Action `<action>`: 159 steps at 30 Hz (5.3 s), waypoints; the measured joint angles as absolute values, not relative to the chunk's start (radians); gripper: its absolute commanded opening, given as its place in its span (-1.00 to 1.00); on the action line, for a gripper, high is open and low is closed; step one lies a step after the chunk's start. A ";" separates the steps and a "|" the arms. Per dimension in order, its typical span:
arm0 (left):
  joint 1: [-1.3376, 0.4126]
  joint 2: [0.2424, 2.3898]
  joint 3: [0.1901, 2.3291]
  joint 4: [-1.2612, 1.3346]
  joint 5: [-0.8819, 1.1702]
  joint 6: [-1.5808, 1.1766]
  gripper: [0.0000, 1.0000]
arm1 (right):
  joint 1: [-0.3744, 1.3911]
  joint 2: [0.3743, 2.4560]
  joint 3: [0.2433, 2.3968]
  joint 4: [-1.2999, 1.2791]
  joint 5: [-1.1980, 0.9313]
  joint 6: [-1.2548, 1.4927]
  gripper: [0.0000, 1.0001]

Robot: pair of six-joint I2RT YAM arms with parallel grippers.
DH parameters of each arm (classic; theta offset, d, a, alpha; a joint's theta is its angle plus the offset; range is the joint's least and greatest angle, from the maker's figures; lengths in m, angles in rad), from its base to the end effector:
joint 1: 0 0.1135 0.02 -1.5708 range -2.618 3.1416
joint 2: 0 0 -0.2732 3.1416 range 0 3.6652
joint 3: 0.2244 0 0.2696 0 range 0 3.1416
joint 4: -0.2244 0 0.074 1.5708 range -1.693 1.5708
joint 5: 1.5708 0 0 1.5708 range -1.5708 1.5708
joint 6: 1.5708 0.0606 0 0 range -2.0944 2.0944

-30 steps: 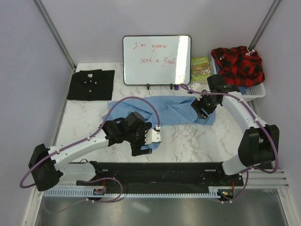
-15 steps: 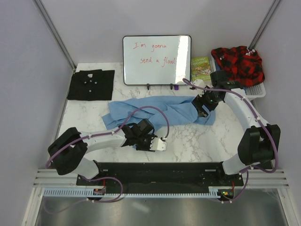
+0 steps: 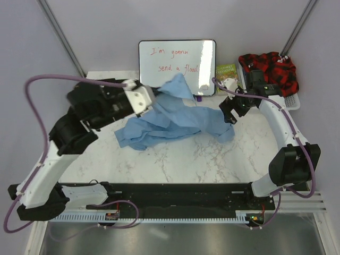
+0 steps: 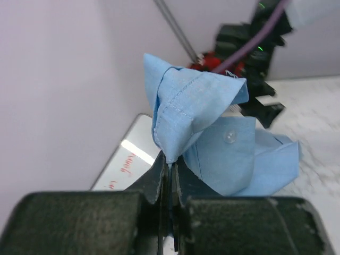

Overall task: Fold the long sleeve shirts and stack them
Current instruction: Flatten the shirt out

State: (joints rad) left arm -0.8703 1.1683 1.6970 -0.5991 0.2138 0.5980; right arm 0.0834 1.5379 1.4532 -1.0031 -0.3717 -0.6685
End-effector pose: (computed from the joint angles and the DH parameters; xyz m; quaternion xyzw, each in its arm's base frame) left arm 0.1465 -0.1937 0.5399 0.5413 0.4913 -0.1693 0.6610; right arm 0.3356 0.0501 0.3086 -0.3915 0.8714 0.1040 0.2768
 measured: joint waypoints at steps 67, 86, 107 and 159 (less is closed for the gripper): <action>-1.092 0.955 1.056 -0.728 0.694 0.444 0.57 | 0.194 1.111 1.087 -0.428 -0.476 -0.392 -1.00; -0.521 1.080 0.917 -0.844 0.681 0.939 0.61 | 0.194 0.969 1.004 -0.609 -0.495 -0.519 -1.00; -1.370 1.494 0.662 -0.054 0.411 0.839 0.34 | 0.193 0.986 0.968 -0.606 -0.471 -0.521 -1.00; -0.110 1.570 1.399 -0.709 0.587 0.616 0.99 | 0.193 0.875 0.987 -0.717 -0.555 -0.575 -1.00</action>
State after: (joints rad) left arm -0.1097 1.5703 1.3991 -0.7090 0.5869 0.6163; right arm 0.1932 0.8749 0.9874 -0.7174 -0.5552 -0.5755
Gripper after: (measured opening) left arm 0.991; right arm 0.020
